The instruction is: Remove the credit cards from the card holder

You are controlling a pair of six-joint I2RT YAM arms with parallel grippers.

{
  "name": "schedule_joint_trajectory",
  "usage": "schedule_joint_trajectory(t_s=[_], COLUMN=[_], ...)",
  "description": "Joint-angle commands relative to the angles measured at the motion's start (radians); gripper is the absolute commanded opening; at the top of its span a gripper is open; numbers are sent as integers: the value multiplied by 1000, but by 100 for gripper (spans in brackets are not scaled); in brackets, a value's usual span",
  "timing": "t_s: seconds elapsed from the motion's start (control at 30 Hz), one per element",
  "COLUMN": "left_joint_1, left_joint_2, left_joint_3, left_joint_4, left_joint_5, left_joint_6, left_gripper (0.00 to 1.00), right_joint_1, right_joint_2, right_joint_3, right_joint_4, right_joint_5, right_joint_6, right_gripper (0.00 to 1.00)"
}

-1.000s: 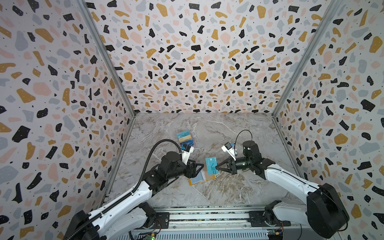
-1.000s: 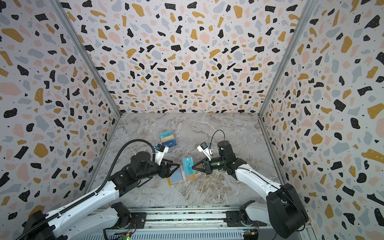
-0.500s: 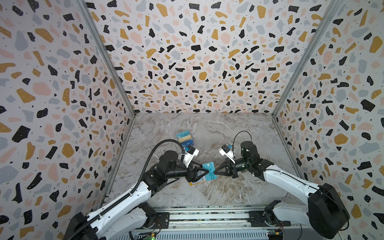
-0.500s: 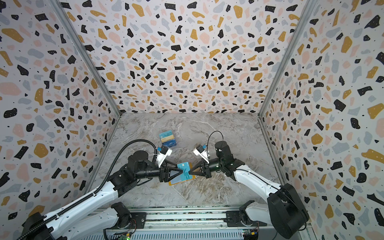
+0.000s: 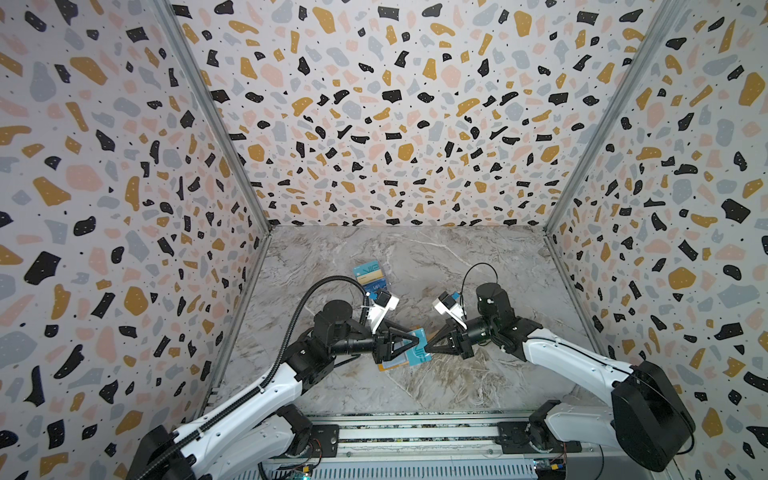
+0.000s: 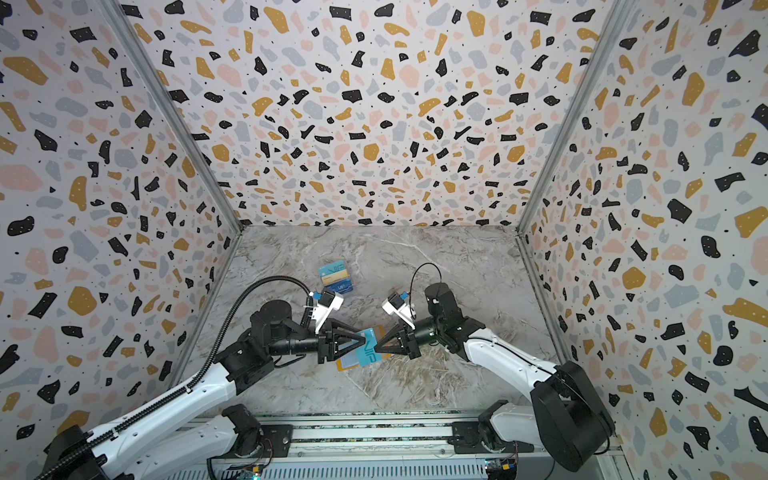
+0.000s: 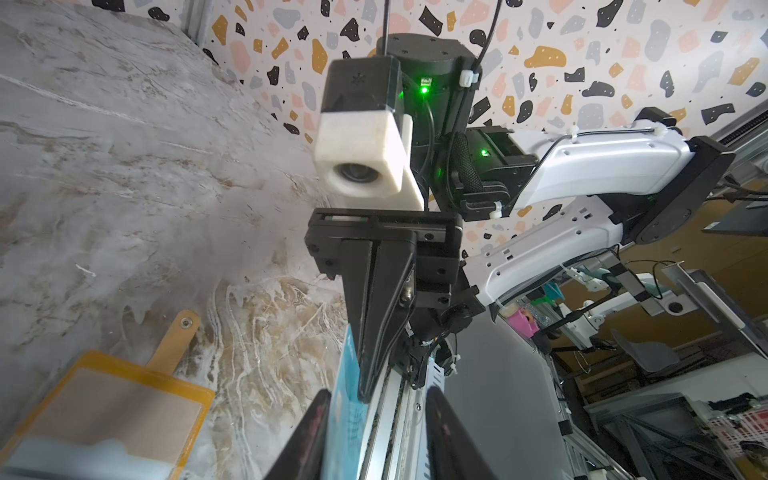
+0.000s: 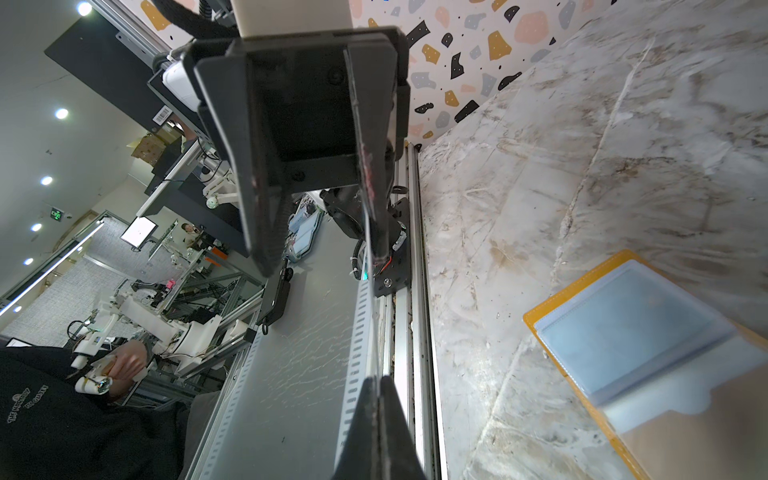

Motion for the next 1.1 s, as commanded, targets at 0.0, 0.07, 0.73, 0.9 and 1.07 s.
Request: schedule_joint_trajectory(t_s=[0.0,0.07,0.73,0.9,1.07], left_joint_1=[2,2,2,2,2], left_joint_2=[-4,-1,-41,-85,-105], left_joint_3=[-15,-15,-19,-40,-107], left_joint_4=[37,36,118,142,260], left_joint_5=[29,26,-67,-202,-352], left_joint_6=[-2,-2,-100,-135,-228], left_gripper=[30,23,0,0,0], right_joint_1=[3,2,-8,-34,-34], right_joint_2=[-6,-3,-62,-138,-214], right_joint_3=[36,37,12,-69,-196], right_joint_4=[6,8,19,183,493], right_joint_5=[-8,-8,98,199,291], right_joint_6=[-14,-15,2,147,384], right_gripper=[0,0,17,22,55])
